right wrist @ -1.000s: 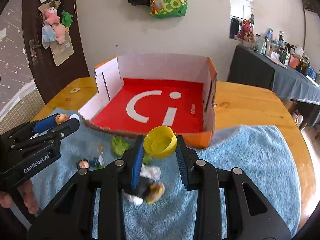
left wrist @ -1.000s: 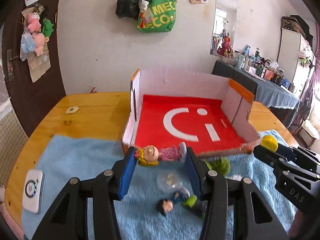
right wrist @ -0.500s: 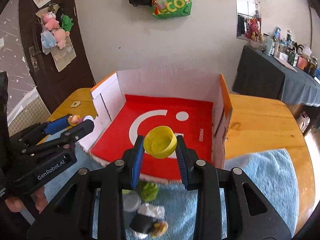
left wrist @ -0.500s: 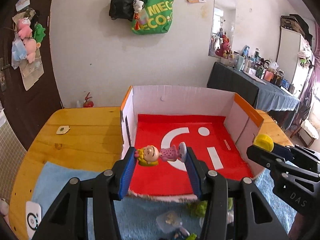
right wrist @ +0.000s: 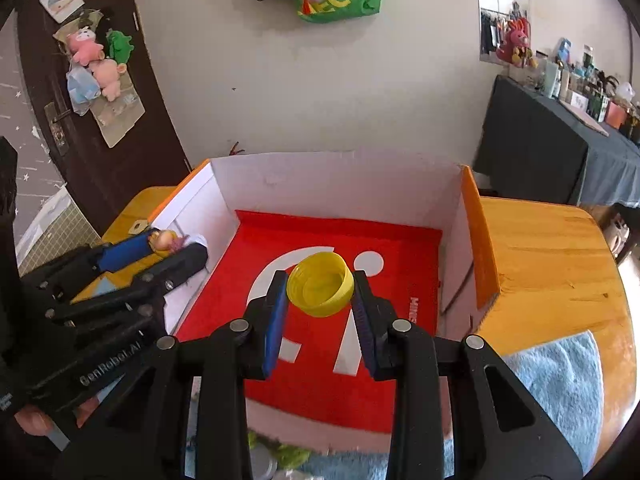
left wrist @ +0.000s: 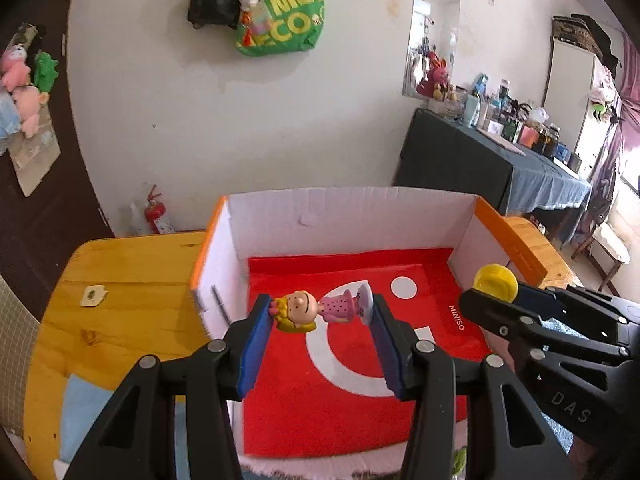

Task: Organize objects
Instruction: 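Lift the girl figurine with left tool while right tool carries the lid over the box, then lower and release the girl figurine onto the red mat while right tool releases the lid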

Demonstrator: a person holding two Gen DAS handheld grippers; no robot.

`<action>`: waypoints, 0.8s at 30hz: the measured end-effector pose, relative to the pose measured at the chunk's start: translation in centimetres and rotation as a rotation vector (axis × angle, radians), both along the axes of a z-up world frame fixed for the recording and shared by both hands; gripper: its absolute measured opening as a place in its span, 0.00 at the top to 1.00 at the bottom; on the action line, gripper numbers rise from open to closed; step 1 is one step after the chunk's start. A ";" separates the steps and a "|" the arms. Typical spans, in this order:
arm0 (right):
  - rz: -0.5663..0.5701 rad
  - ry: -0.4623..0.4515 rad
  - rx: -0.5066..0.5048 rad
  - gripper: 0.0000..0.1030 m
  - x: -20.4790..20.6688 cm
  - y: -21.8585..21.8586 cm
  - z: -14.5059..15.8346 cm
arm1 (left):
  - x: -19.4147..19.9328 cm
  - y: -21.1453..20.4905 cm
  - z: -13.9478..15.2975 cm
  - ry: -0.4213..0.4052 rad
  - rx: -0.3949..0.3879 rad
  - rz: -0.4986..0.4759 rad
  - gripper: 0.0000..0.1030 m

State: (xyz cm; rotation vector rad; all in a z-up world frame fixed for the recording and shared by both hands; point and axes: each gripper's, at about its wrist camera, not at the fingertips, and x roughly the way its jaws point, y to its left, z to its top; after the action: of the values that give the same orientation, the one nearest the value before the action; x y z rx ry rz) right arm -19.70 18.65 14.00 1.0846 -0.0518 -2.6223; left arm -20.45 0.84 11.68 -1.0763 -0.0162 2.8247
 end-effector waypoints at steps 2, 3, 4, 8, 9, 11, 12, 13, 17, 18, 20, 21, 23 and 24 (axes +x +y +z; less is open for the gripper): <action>-0.003 -0.015 0.000 0.71 -0.9 0.0 -0.2 | -0.9 0.2 -0.4 -0.020 0.005 -0.009 0.50; -0.003 -0.024 0.001 0.71 -1.4 0.0 -0.4 | -1.5 0.3 -0.6 -0.035 0.007 -0.015 0.50; -0.004 -0.035 0.002 0.71 -1.8 0.0 -0.5 | -1.9 0.5 -0.7 -0.047 0.007 -0.020 0.50; -0.001 -0.088 0.011 0.71 -3.4 -0.2 -1.7 | -3.6 0.6 -1.5 -0.100 0.003 -0.025 0.50; -0.002 -0.097 0.013 0.71 -3.8 -0.2 -2.0 | -4.0 0.6 -1.7 -0.110 0.001 -0.025 0.50; -0.009 -0.115 0.027 0.71 -4.4 -0.2 -2.7 | -4.5 0.5 -2.2 -0.123 -0.006 -0.018 0.50; -0.013 -0.121 0.029 0.71 -4.6 -0.2 -3.0 | -4.8 0.5 -2.5 -0.127 -0.011 -0.015 0.50; -0.015 -0.129 0.028 0.71 -4.9 -0.1 -3.4 | -5.0 0.5 -2.7 -0.132 -0.011 -0.014 0.50; -0.024 -0.161 0.026 0.71 -5.8 0.3 -4.6 | -5.9 0.3 -4.1 -0.163 -0.001 -0.007 0.50; -0.026 -0.167 0.027 0.71 -5.9 0.3 -4.8 | -6.1 0.2 -4.4 -0.171 0.003 -0.005 0.50; -0.025 -0.180 0.026 0.71 -6.1 0.5 -5.1 | -6.5 0.2 -5.1 -0.184 0.007 -0.001 0.50; -0.023 -0.187 0.026 0.71 -6.3 0.6 -5.3 | -6.6 0.1 -5.3 -0.189 0.007 -0.001 0.50; -0.020 -0.197 0.030 0.71 -6.5 0.6 -5.5 | -6.8 0.2 -5.8 -0.202 0.007 0.000 0.50; -0.019 -0.201 0.031 0.71 -6.6 0.7 -5.6 | -7.0 0.2 -5.9 -0.206 0.006 0.000 0.50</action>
State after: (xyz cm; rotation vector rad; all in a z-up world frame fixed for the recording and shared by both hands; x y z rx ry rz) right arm -26.27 19.34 8.43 1.3619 -0.0660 -2.5289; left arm -27.40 1.07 5.74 -1.3603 -0.0430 2.6986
